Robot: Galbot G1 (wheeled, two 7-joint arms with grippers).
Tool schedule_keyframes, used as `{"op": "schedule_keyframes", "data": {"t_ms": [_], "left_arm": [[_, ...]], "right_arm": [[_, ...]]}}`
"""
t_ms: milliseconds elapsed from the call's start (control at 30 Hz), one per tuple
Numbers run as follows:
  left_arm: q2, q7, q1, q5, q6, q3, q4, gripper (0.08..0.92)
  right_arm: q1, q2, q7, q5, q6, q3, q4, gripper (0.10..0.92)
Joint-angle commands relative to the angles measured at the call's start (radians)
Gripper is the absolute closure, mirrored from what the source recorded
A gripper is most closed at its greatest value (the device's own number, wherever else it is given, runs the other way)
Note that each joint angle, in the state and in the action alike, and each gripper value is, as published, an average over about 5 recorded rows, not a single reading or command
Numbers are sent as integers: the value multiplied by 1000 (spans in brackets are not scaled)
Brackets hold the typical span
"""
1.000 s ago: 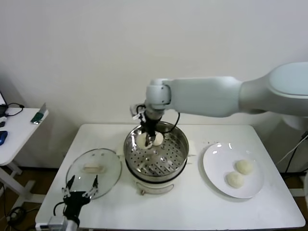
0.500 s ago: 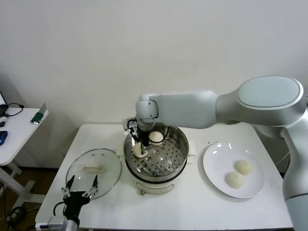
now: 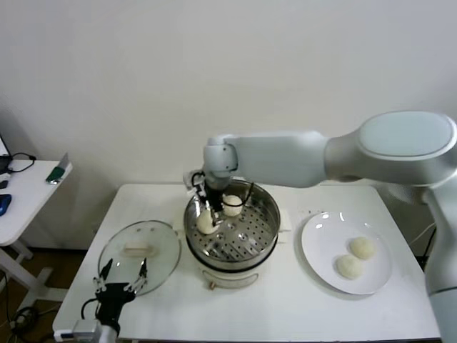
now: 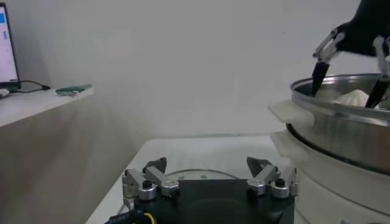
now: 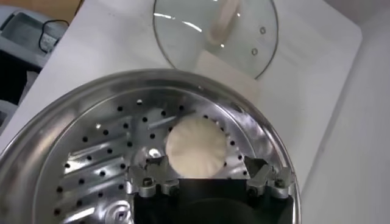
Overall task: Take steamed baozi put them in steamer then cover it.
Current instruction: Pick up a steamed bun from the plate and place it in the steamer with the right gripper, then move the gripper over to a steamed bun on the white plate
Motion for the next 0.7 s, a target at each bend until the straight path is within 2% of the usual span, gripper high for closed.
{"op": "schedule_keyframes", "data": {"t_ms": [33,200,400,567,700], "left_arm": [[1,1,2,0,0,0,-3,177],[7,0,6,0,-3,0,-3,177],[10,1,5,4,-1,0,-5,177],[7,4,5,14,8,2,-14,177],[3,5,5,20,12,3,-19,177]], "right_arm": [[150,-204,-98,11,70,-16,123,202],[263,-481,-167,-76,133,-139,265,203],[266,-763,-170,-248,163,-275,349,203],[99,-911,-137,-375,157,-224,336,203],[-90,-968,-125,-452,152,-85,293,203]]}}
